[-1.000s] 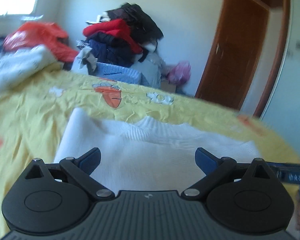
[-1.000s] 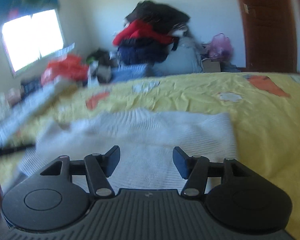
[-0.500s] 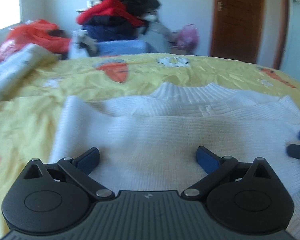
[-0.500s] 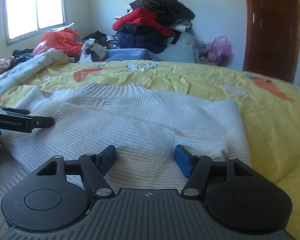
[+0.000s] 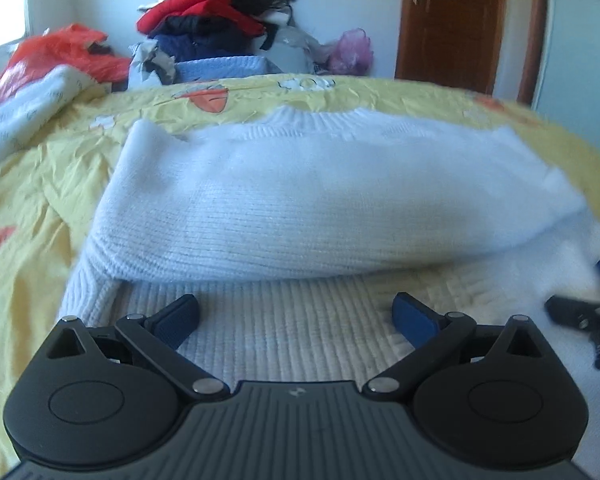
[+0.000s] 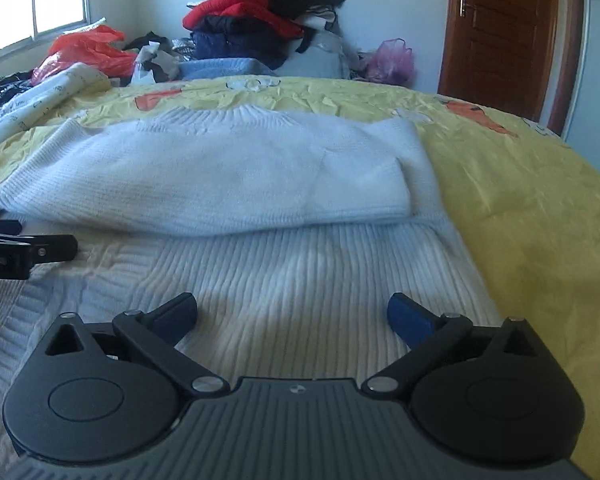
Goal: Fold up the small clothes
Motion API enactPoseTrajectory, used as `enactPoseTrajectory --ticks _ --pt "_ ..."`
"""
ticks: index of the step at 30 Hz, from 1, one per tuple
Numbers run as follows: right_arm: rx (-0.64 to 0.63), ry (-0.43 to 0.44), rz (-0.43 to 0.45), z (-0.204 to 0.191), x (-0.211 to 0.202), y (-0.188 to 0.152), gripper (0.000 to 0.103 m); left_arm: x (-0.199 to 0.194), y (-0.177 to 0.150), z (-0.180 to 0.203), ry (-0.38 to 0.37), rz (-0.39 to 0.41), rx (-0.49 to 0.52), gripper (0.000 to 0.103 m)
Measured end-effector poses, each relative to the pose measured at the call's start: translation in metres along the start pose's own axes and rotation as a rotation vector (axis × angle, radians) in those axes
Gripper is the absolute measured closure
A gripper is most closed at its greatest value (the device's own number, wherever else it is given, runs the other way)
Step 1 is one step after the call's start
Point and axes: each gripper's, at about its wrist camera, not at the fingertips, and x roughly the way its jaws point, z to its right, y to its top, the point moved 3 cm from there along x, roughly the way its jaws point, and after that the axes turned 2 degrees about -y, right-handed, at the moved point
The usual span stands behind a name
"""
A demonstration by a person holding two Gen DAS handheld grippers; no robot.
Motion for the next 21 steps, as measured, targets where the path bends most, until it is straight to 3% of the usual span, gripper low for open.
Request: enactPoseTrajectory --ticks 21 --pt "0.025 -0.044 0.007 -0.006 -0.051 -0.044 0.001 -0.063 -0.057 0.005 0.036 -0.007 -0.039 0.000"
